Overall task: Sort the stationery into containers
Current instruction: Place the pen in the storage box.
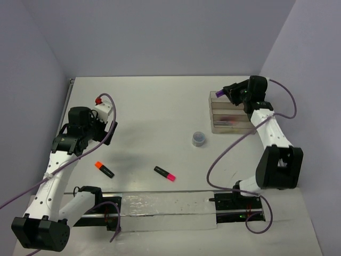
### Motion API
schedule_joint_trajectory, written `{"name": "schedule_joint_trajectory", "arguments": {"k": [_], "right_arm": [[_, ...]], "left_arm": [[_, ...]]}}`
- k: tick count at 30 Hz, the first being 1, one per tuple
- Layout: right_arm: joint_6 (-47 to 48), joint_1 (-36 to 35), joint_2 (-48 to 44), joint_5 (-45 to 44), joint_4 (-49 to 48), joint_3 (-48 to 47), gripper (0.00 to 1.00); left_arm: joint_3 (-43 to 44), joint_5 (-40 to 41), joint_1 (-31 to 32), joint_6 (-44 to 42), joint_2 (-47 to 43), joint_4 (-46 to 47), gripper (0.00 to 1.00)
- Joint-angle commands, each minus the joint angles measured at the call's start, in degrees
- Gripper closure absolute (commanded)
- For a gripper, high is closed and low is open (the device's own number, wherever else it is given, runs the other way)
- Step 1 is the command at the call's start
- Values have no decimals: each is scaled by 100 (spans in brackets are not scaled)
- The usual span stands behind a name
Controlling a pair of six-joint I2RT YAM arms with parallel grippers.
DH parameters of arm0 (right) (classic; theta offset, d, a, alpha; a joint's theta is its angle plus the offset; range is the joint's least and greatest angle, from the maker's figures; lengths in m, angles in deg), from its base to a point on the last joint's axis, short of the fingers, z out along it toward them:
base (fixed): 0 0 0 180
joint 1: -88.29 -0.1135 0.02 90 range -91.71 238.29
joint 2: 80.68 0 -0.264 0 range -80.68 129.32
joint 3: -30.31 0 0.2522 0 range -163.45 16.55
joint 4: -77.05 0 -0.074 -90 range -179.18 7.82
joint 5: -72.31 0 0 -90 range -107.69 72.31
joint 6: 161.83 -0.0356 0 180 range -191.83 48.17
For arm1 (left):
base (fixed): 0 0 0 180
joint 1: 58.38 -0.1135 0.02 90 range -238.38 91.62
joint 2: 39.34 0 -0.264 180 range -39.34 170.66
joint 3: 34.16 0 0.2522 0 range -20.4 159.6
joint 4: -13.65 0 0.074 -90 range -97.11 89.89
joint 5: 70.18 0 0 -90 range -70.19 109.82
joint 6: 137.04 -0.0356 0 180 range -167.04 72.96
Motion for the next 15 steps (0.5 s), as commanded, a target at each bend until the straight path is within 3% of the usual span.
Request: {"name": "schedule_joint_trajectory", "arguments": {"k": [1, 5, 11, 14, 15], "right_arm": [[-761, 110, 814, -319, -165, -571, 100], [-794, 216, 1189, -801, 254, -821, 100], [-900, 485, 1702, -685, 326, -632, 97], [-884, 577, 1931, -535, 303, -592, 88], [-848, 622, 1983, -431, 310, -599, 80]], "left_arm": [[-59, 123, -14, -79, 67, 127, 1], [-114, 178, -14, -97, 120, 153, 1], [-167, 221, -14, -52, 289, 234, 1], [-109, 163, -14, -19, 372, 242, 1], [-85, 140, -14, -10, 396, 213, 1]]}}
